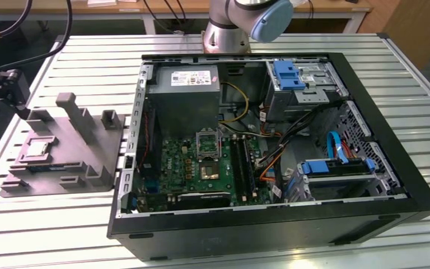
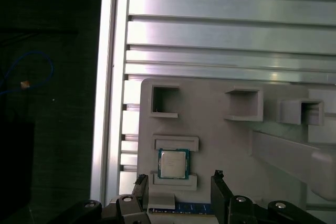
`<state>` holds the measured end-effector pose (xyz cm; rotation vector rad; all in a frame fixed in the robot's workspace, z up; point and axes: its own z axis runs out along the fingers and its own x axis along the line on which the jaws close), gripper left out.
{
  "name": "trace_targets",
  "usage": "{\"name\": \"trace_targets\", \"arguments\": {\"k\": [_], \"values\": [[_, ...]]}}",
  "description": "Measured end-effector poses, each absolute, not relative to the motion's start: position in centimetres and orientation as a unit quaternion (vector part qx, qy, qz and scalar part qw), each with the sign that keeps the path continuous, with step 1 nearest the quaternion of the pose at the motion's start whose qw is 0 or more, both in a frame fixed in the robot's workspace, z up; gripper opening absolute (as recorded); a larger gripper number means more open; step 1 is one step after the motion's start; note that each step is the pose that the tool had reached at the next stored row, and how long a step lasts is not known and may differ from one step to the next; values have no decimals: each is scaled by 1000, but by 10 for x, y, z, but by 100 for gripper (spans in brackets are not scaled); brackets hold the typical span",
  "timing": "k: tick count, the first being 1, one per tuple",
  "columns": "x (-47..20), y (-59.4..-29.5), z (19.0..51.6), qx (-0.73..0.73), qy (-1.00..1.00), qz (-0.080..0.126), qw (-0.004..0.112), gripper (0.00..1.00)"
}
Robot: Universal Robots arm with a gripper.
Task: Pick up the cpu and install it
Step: 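Pick up the cpu and move it towards the insertion slot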
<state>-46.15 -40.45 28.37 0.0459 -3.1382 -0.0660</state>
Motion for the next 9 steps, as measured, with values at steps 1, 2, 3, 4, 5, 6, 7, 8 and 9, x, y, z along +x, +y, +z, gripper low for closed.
{"name": "trace_targets", "arguments": {"k": [1,2,3,4,5,6,7,8,9], "values": [[-462,-404,284,15,-1000,-21,1,59],[-462,-404,283,15,-1000,-21,1,59],[-462,-404,283,15,-1000,-21,1,59],[-462,-404,283,15,-1000,-21,1,59],[-462,-404,282,15,-1000,-21,1,59],[-462,-404,282,15,-1000,-21,1,59],[-462,-404,282,15,-1000,-21,1,59],[-462,-404,282,15,-1000,-21,1,59],[-462,-404,281,15,-1000,-21,1,59]]}}
